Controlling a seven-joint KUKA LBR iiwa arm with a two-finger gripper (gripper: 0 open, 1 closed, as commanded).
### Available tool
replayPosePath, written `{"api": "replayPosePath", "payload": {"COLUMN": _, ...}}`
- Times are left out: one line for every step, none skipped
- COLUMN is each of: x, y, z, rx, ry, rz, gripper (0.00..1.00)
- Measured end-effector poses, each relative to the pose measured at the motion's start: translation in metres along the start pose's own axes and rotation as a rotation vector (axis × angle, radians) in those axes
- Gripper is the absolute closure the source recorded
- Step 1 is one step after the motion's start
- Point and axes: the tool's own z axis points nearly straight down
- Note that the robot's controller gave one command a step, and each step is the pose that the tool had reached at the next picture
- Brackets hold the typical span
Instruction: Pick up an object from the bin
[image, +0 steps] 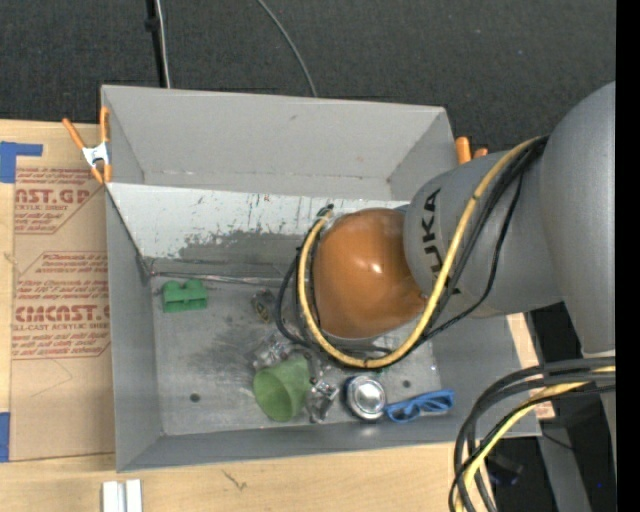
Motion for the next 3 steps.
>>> {"api": "replayPosePath", "payload": {"x": 0.002, "y": -0.007, "z": 0.025, "rx": 0.002, "ry": -0.007, "rz": -0.228, "gripper": 0.0}}
{"api": "replayPosePath", "payload": {"x": -0.012, "y": 0.01, "z": 0.025, "rx": 0.01, "ry": 0.0, "rz": -0.412, "gripper": 0.0}}
{"api": "replayPosePath", "payload": {"x": -0.012, "y": 0.01, "z": 0.024, "rx": 0.01, "ry": 0.0, "rz": -0.411, "gripper": 1.0}}
